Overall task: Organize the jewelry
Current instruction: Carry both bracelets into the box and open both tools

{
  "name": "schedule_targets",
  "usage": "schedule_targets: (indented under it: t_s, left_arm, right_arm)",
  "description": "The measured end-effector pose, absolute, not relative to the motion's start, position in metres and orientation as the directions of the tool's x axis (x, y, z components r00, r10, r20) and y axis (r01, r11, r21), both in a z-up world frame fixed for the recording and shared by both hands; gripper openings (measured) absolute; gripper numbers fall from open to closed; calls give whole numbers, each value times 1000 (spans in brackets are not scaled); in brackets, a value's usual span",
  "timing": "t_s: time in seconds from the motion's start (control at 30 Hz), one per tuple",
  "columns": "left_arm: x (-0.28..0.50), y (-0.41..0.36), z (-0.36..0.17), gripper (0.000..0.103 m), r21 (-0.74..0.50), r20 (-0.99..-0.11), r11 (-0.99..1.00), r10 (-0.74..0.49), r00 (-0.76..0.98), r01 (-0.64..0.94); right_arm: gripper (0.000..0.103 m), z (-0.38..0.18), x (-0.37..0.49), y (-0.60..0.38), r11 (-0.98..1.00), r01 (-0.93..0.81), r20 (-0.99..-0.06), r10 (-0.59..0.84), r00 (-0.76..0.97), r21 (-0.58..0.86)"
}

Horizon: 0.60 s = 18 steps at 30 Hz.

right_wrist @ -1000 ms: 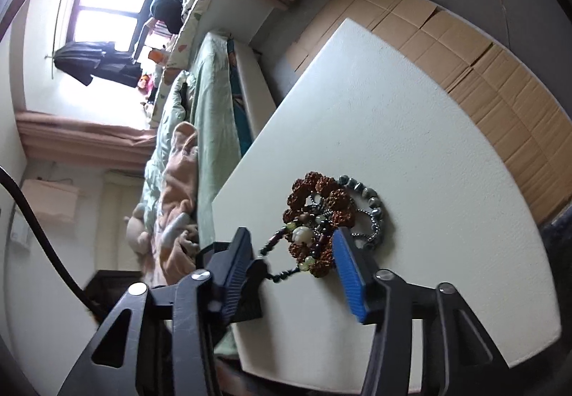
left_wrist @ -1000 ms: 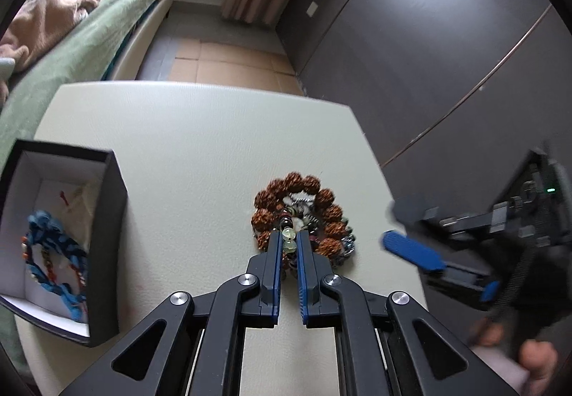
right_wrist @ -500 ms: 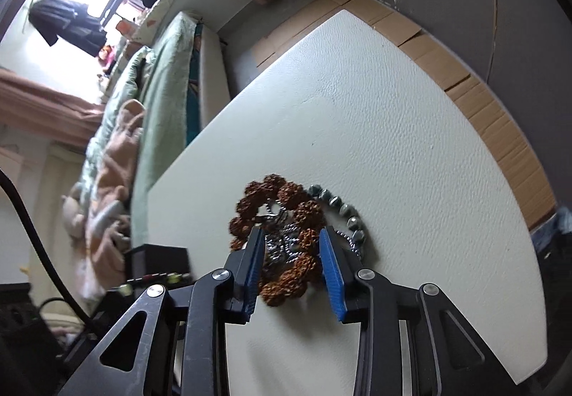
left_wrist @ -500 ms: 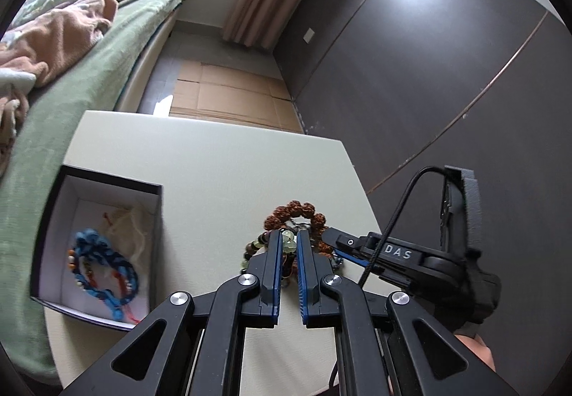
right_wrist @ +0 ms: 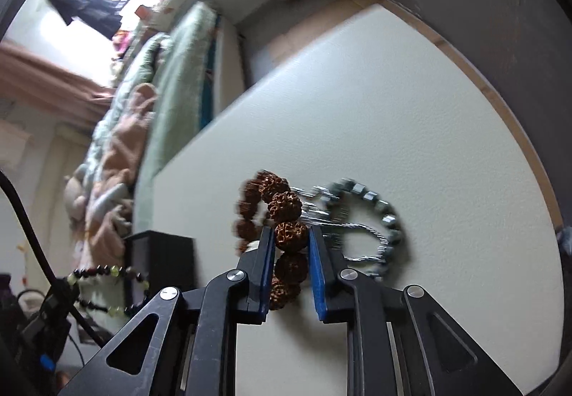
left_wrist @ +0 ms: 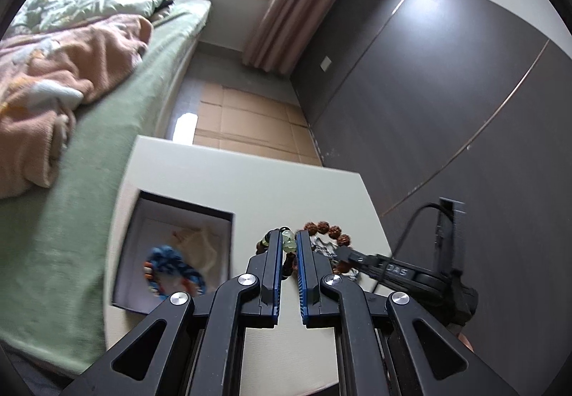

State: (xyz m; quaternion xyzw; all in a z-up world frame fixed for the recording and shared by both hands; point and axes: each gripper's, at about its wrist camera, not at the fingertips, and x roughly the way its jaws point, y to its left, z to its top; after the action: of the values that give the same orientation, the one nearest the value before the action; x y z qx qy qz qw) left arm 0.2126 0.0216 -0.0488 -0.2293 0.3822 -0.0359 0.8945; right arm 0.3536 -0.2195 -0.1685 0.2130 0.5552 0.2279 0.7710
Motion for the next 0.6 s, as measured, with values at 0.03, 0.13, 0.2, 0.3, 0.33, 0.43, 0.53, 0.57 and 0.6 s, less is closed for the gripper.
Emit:
schedule_targets:
  t_s: [0.03,0.13,0.2,0.3,0.33,0.43,0.53,0.57,0.6]
  left_arm:
    - [209,27,-44,8,-434,-663,894,-229,713,-116]
    - [202,38,-37,8,-420,-658,898,-201,726,-132]
    - [200,44,-35,8,-418,-657,897,-189,729,-144]
    - [196,52,-34,8,-415,-660,895,-172,731,-164]
    - [195,54,-35,8,-414,-662,895,-169,730,-168]
    - [194,59,-40,8,-412,-671,893,-163,723,-181]
    - [194,63,-46,8,-411,-683,891,-160,713,-194]
    - [194,65,-50,8,-411,-688,890,-159,708,-199]
    - [195,66,-53,8,-410,-692,889,-157,704,-205]
  right_arm:
    - [20,-160,351,-218,793,-142,-741,605,292,592]
    - [20,-142,344,-212,745,-206,-679,665,311,635]
    - [20,-132,341,-206,724,-239,-651,687,321,647]
    - [20,-121,337,-196,690,-276,-609,722,327,670]
    - [20,-118,337,-193,676,-285,-595,736,324,680]
    - [20,-113,335,-179,641,-300,-564,766,308,706]
    - [20,-108,333,-167,622,-315,-549,782,294,717]
    - [20,-106,331,-163,617,-326,-547,786,288,716]
    - [20,-105,330,-161,613,-331,-544,789,285,717]
